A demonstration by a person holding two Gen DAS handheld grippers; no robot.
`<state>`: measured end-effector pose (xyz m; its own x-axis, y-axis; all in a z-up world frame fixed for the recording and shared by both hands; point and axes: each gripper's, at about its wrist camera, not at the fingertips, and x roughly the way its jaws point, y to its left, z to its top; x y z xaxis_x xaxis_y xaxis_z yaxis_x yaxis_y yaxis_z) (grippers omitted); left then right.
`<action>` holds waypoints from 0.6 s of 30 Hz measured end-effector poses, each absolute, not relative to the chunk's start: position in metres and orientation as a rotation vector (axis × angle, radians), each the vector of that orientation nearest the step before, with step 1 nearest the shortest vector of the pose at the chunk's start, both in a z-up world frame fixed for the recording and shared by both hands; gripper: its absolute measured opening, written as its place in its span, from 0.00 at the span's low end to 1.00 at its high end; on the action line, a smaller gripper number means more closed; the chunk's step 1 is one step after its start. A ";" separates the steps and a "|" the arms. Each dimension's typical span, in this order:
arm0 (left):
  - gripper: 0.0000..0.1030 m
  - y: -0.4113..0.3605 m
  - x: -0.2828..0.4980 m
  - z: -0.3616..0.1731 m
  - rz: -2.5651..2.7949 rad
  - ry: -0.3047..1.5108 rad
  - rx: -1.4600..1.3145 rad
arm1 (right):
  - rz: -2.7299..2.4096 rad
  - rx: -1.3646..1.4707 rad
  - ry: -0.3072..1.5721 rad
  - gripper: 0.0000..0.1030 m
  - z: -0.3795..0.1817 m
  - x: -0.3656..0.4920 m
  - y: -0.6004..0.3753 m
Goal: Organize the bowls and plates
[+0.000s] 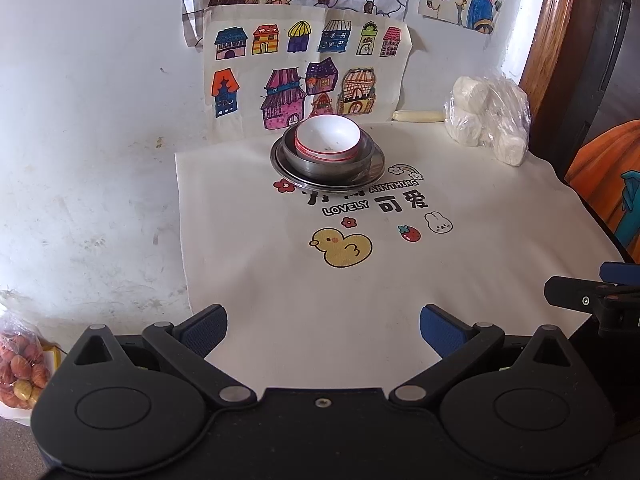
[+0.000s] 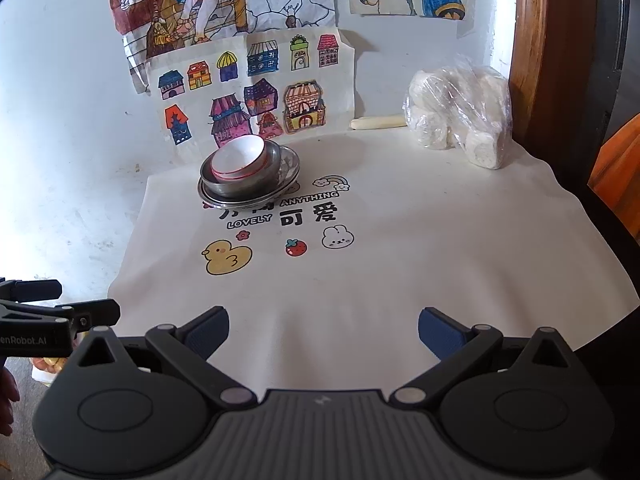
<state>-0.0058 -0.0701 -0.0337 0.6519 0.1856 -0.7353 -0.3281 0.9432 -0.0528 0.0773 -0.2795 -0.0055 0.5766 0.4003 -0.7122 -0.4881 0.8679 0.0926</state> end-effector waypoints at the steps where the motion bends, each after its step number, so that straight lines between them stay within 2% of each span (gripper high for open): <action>1: 0.99 -0.070 -0.006 -0.034 0.293 0.811 -0.186 | 0.521 -0.118 0.803 1.00 -0.006 0.077 -0.279; 18: 0.99 -0.070 -0.003 -0.035 0.291 0.813 -0.184 | 0.523 -0.121 0.807 1.00 -0.007 0.079 -0.280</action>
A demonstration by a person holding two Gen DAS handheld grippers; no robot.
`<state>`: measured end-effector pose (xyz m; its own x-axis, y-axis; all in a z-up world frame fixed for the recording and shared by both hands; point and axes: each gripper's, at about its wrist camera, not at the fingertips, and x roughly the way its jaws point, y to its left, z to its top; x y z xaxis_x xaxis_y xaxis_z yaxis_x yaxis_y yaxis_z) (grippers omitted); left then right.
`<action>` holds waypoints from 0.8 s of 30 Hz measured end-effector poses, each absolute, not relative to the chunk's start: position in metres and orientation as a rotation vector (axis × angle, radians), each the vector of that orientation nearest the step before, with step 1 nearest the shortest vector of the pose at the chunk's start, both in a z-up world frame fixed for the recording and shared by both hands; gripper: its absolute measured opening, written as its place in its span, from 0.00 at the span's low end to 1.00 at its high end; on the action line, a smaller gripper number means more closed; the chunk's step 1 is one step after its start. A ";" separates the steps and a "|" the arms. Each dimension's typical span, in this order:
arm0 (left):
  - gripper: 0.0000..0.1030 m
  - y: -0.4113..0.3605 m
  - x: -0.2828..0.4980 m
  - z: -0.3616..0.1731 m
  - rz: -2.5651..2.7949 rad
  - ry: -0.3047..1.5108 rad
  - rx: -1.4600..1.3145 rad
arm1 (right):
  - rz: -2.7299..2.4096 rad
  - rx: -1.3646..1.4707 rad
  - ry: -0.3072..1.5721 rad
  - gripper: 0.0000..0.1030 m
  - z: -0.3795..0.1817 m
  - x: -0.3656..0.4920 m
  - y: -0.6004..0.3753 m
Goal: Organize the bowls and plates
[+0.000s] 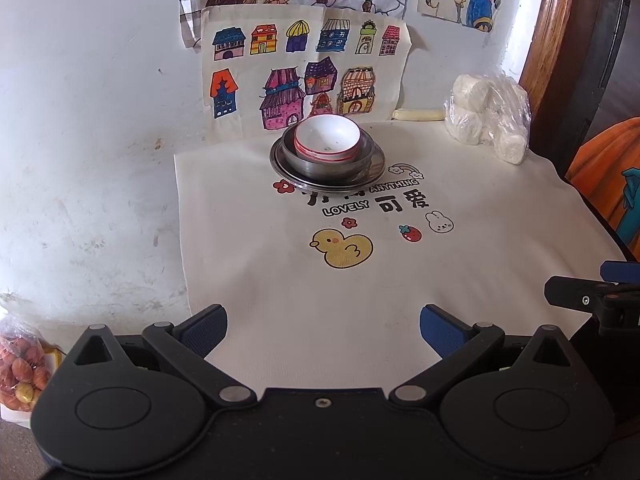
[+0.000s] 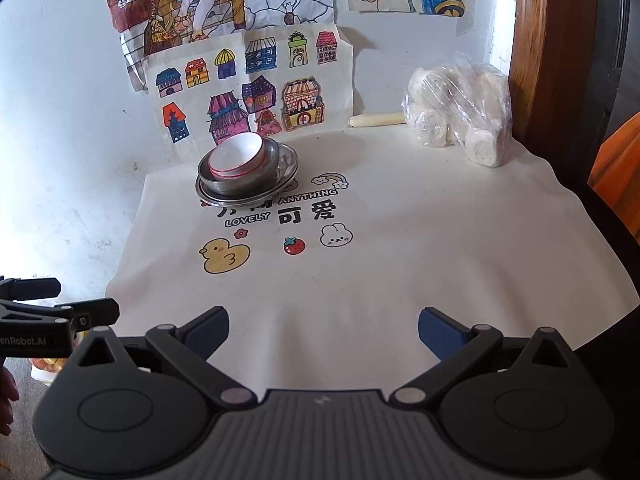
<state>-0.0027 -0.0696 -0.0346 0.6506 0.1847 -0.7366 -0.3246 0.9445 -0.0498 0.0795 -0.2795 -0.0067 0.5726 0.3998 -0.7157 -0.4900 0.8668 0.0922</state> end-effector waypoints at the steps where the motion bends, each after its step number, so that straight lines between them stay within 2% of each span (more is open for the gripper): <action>1: 0.99 -0.070 -0.002 -0.035 0.291 0.813 -0.184 | 0.523 -0.121 0.807 1.00 -0.007 0.080 -0.280; 24: 0.99 -0.062 0.002 -0.037 0.273 0.811 -0.193 | 0.520 -0.133 0.817 1.00 -0.008 0.084 -0.277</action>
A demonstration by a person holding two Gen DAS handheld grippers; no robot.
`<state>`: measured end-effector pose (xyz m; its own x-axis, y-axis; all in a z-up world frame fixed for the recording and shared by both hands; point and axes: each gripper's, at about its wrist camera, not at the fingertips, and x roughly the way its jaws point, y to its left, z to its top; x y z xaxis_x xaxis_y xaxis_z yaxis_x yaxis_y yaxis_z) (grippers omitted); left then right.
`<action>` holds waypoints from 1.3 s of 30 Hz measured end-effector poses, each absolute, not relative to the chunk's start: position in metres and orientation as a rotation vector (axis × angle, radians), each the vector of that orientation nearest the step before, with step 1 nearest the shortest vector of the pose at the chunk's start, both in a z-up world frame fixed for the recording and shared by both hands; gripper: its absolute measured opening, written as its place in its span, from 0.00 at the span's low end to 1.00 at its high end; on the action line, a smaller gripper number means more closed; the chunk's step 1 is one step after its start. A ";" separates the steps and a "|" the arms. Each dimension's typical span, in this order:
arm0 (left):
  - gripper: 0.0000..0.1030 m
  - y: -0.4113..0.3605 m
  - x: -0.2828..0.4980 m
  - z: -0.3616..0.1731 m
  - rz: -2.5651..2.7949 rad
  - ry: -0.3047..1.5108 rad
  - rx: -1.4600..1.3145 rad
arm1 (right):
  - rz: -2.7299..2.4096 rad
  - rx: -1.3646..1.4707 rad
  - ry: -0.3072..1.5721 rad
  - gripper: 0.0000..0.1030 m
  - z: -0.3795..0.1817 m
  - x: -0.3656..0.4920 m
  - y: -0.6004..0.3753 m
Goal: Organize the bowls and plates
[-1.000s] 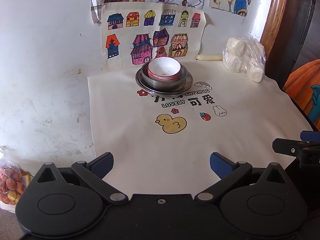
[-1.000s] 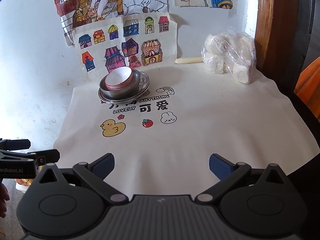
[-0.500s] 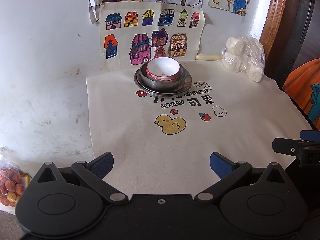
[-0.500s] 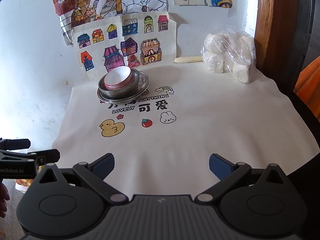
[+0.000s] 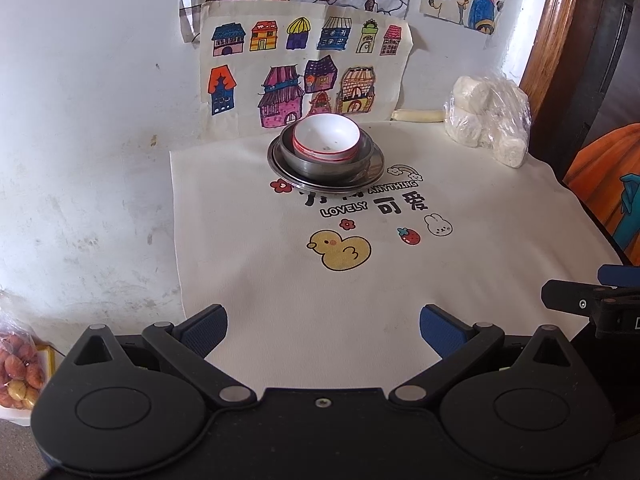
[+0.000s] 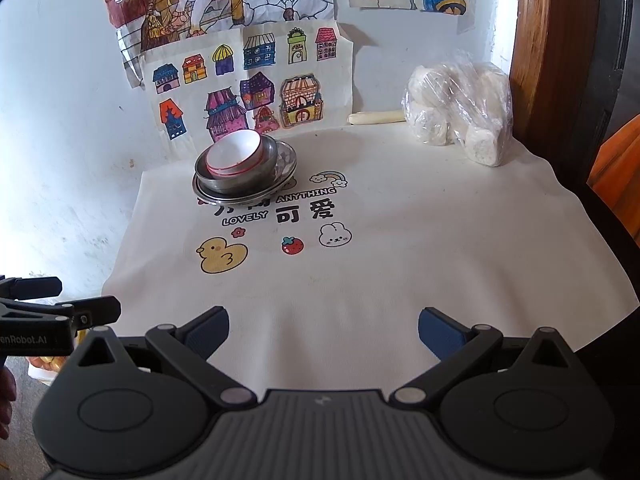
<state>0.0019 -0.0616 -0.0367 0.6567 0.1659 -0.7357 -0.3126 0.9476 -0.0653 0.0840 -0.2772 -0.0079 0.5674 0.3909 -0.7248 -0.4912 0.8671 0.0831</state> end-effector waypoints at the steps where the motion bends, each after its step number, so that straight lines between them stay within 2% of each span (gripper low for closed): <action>1: 0.99 -0.062 0.002 -0.036 0.276 0.806 -0.190 | 0.520 -0.133 0.817 1.00 -0.008 0.084 -0.277; 39: 0.95 -0.059 0.018 -0.043 0.260 0.852 -0.180 | 0.529 -0.150 0.867 1.00 -0.015 0.098 -0.269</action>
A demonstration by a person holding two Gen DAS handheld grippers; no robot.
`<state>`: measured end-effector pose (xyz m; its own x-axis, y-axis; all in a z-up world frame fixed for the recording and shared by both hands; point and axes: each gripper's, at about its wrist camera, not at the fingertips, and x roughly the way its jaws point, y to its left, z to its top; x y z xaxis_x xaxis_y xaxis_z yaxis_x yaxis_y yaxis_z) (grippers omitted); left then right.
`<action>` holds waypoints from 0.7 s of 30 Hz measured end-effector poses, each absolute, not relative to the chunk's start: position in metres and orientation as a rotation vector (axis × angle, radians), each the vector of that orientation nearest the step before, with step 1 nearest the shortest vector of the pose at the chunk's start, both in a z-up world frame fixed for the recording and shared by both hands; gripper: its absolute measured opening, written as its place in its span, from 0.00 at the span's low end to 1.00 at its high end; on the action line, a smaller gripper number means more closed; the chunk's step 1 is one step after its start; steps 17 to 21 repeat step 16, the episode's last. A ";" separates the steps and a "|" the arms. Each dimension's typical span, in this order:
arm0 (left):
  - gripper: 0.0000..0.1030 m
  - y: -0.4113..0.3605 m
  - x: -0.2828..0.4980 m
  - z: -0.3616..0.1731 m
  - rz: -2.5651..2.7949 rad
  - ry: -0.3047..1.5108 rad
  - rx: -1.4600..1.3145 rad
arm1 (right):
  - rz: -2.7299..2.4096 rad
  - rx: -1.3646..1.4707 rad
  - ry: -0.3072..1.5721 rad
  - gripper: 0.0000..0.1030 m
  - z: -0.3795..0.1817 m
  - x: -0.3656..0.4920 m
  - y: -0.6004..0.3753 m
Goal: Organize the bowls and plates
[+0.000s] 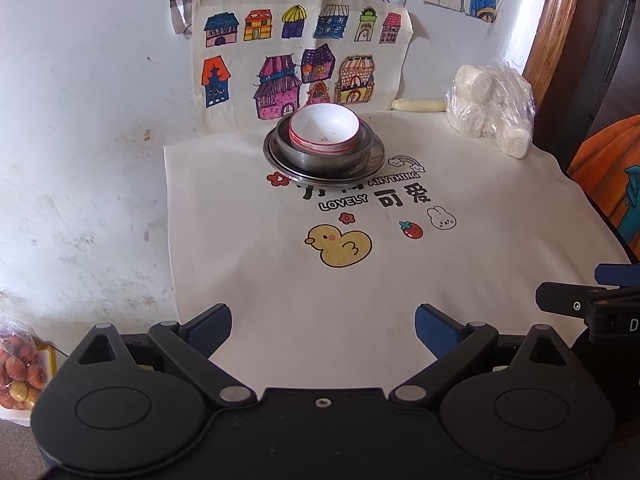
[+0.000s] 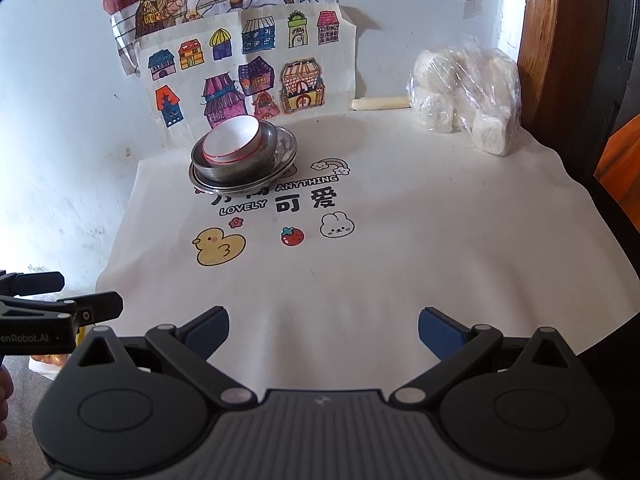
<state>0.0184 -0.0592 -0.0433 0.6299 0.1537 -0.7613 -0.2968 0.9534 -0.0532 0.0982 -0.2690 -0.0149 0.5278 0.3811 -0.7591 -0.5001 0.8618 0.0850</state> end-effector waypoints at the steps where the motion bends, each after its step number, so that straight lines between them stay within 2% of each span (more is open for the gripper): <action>1: 0.96 -0.060 0.020 -0.044 0.258 0.856 -0.180 | 0.528 -0.149 0.871 1.00 -0.015 0.099 -0.269; 21: 0.95 -0.066 0.042 -0.053 0.251 0.895 -0.174 | 0.534 -0.147 0.913 1.00 -0.024 0.120 -0.272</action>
